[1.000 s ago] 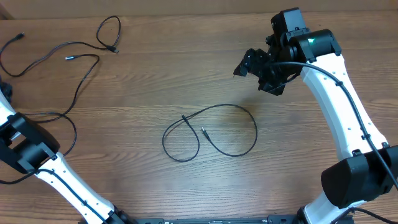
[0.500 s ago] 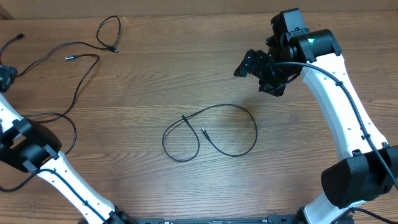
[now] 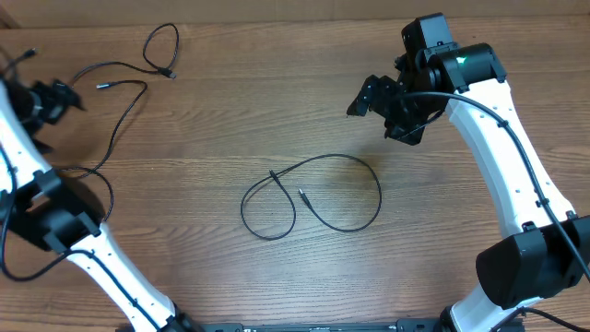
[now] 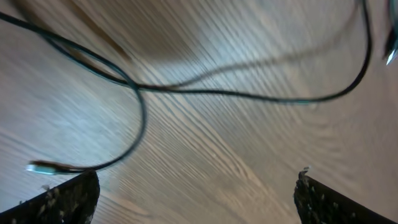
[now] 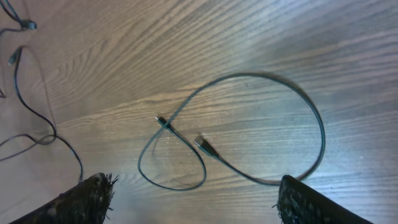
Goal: Untangle cables
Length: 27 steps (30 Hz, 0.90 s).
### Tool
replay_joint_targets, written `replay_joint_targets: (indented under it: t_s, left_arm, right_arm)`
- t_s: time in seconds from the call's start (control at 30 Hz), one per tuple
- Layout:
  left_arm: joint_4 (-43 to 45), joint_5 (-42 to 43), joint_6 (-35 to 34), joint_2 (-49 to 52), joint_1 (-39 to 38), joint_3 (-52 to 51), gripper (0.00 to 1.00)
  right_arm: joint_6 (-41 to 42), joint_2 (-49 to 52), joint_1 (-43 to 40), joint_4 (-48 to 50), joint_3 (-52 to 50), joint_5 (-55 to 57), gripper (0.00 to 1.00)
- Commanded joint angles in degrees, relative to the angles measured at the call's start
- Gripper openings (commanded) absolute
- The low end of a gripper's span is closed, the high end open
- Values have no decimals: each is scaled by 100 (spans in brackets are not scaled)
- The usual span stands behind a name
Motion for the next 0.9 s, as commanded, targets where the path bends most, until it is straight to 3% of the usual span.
replay_joint_targets:
  t_s: [0.0, 0.27, 0.43, 0.7, 0.87]
  left_arm:
    - [-15, 216, 256, -319, 11, -216, 100]
    - [11, -319, 131, -2308, -46, -1886, 100]
    - [560, -352, 127, -3165, -50, -3189, 100]
    - [1589, -426, 129, -3307, -46, -5051, 100]
    - [2800, -833, 129, -3303, -42, -6166, 92]
  right_arm:
    - [-286, -63, -9, -33, -4, -2, 86]
    - [-299, -63, -9, -33, -4, 2, 88]
    - [-297, -63, -9, -2, -4, 0, 88]
    - [-297, -63, -9, 42, -4, 0, 88]
    - [-299, -63, -9, 61, -4, -2, 88]
